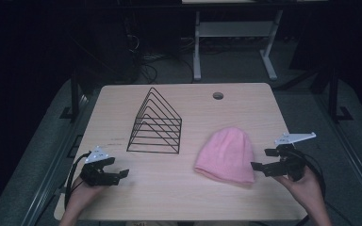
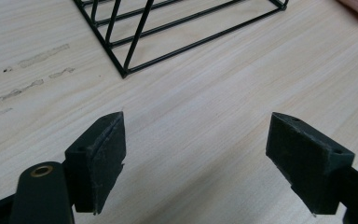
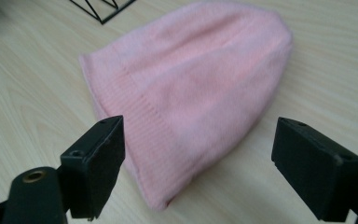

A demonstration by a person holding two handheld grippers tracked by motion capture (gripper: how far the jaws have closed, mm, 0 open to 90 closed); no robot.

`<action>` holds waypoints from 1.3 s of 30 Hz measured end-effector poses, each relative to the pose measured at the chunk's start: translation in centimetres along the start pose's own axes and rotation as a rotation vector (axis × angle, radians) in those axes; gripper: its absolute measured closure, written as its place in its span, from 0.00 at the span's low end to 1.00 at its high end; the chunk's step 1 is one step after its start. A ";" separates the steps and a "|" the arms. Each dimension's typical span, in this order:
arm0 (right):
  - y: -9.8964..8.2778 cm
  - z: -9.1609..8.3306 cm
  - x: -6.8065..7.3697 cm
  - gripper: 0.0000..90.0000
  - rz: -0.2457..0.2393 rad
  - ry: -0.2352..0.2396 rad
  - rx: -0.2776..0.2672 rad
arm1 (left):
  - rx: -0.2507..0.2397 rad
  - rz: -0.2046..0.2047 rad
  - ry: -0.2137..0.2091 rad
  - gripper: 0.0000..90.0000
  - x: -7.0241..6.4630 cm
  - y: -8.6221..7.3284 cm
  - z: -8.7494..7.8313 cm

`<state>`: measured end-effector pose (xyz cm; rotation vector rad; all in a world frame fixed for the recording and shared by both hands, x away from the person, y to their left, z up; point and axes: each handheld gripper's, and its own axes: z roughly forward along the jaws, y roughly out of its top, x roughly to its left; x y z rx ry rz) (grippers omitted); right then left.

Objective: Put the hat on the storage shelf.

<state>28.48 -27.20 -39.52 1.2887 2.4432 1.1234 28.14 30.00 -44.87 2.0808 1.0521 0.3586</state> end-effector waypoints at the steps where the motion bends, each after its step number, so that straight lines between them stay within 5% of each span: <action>1: 0.5 0.0 0.0 0.19 0.008 0.014 -0.001 | 0.002 0.004 0.001 0.22 0.0 0.0 0.0; 17: 5.2 3.5 -2.2 0.19 0.006 0.050 0.103 | -0.002 -0.011 -0.003 0.22 0.5 0.1 0.1; 28: 6.7 5.9 -4.1 0.19 0.030 0.057 0.140 | -0.026 -0.044 -0.004 0.22 1.0 0.0 -0.3; 39: 8.0 7.5 -5.8 0.19 0.082 0.045 0.169 | -0.020 -0.033 -0.012 0.22 0.8 0.1 -0.2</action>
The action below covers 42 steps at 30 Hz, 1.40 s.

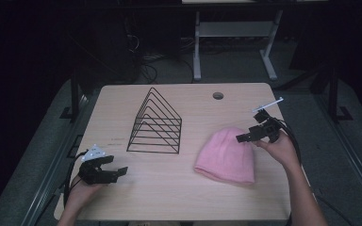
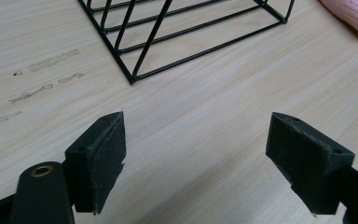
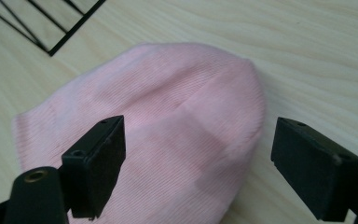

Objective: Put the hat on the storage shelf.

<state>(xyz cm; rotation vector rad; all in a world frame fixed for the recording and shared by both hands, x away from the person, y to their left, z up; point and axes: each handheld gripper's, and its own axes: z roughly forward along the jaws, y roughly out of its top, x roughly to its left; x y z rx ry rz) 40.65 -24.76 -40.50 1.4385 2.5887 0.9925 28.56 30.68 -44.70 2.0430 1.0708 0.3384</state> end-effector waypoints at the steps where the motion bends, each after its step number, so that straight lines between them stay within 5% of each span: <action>1: 0.1 0.2 -0.2 0.19 0.011 -0.003 0.006 | -0.003 -0.002 0.000 0.22 0.0 0.0 0.1; 11: 0.6 2.5 -1.3 0.22 0.042 -0.035 0.080 | 0.006 0.003 -0.002 0.22 -0.2 0.0 0.3; 25: 1.0 4.4 -2.2 0.43 0.071 -0.048 0.115 | 0.013 0.013 -0.004 0.22 -0.3 0.0 0.5; 33: 1.0 5.2 -2.5 0.47 0.122 -0.016 0.138 | 0.006 -0.001 -0.006 0.22 -0.2 -0.1 0.4; 42: 0.9 5.5 -2.5 0.66 0.144 0.025 0.123 | 0.007 0.009 -0.007 0.22 -0.3 0.0 0.3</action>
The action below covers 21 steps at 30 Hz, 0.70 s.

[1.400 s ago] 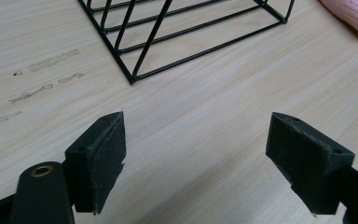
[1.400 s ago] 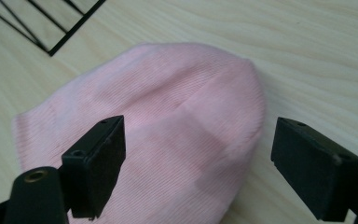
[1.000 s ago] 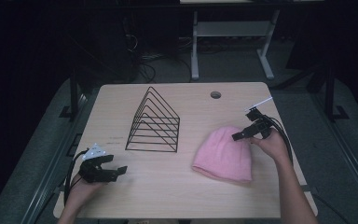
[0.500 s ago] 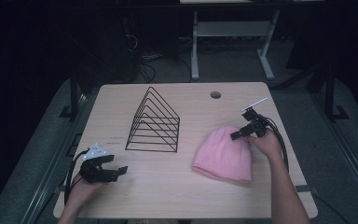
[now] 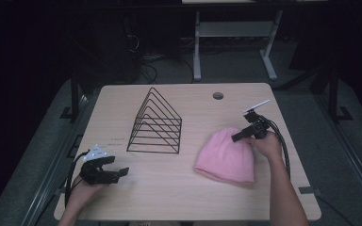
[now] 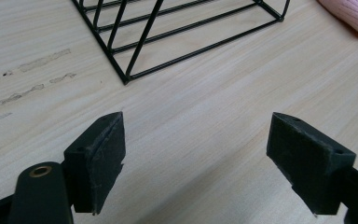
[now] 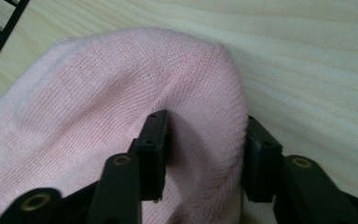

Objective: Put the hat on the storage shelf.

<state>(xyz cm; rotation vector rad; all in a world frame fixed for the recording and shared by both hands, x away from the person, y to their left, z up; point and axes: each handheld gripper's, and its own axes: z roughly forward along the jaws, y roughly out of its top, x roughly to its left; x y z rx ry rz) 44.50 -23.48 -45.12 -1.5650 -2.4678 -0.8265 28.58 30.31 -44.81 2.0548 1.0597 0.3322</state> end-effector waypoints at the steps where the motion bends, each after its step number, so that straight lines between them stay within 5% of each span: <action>1: 0.0 0.0 0.1 0.70 -0.002 -0.007 -0.001 | 0.003 0.002 0.000 0.22 0.0 0.0 0.0; 11: -0.2 -0.7 0.0 0.82 -0.016 0.046 -0.027 | 0.006 0.005 -0.006 0.22 0.0 0.0 0.0; 21: -0.5 -3.4 0.6 0.83 -0.035 0.104 -0.116 | 0.009 0.002 -0.014 0.22 0.0 0.0 0.1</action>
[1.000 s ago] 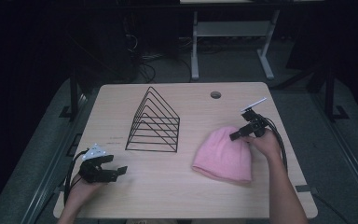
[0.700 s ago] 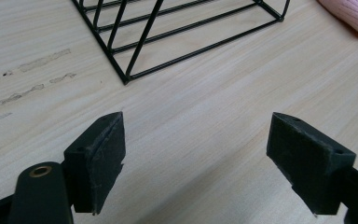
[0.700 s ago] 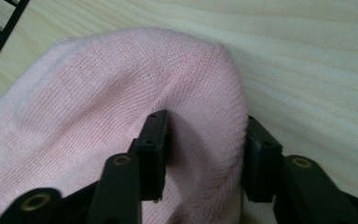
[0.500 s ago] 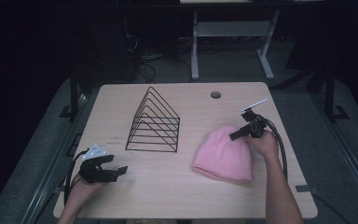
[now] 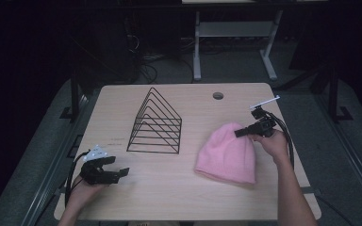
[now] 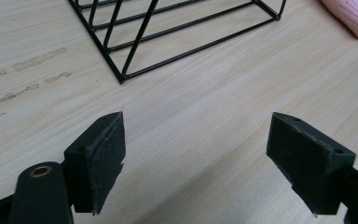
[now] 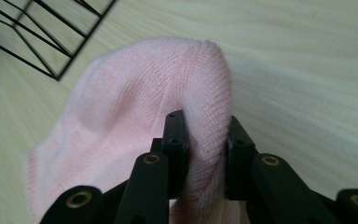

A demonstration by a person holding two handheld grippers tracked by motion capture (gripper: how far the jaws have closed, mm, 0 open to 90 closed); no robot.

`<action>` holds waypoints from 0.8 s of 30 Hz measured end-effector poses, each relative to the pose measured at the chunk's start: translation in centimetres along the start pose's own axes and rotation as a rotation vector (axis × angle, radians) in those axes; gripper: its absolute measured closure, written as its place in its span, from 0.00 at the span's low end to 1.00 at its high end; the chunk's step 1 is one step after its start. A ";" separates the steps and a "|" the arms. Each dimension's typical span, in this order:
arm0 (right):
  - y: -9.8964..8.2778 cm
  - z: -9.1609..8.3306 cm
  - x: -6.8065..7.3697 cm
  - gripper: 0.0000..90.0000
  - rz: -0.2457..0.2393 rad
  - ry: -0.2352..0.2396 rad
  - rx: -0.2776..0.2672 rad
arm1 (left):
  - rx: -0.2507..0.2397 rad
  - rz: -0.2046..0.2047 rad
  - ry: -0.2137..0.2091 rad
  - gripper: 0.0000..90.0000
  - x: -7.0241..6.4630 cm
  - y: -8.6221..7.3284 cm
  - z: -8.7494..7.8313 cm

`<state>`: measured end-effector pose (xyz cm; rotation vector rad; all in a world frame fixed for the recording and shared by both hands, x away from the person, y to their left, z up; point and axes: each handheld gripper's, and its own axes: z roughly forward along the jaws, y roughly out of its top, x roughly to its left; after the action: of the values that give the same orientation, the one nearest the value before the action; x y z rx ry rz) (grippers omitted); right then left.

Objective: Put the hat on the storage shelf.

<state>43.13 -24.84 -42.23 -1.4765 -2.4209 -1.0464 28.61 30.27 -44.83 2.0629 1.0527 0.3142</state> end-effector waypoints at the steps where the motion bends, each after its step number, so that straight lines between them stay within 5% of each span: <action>1: 0.0 -0.3 0.1 0.83 -0.006 0.002 -0.009 | -0.004 -0.011 -0.004 0.22 -0.1 0.0 0.1; 13: -0.1 -4.6 1.9 0.83 -0.068 0.016 -0.093 | -0.005 0.008 0.001 0.24 -0.1 0.3 -0.2; 20: 0.3 -6.9 3.2 0.83 -0.116 0.009 -0.111 | 0.008 -0.028 -0.053 0.25 0.0 0.8 -0.4; 24: 0.8 -8.1 3.8 0.84 -0.141 0.004 -0.122 | 0.008 -0.006 -0.069 0.26 -0.1 1.3 -0.5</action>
<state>39.85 -26.75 -34.08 -1.3514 -2.5313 -1.2454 29.03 30.04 -43.56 2.0626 1.0193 0.2345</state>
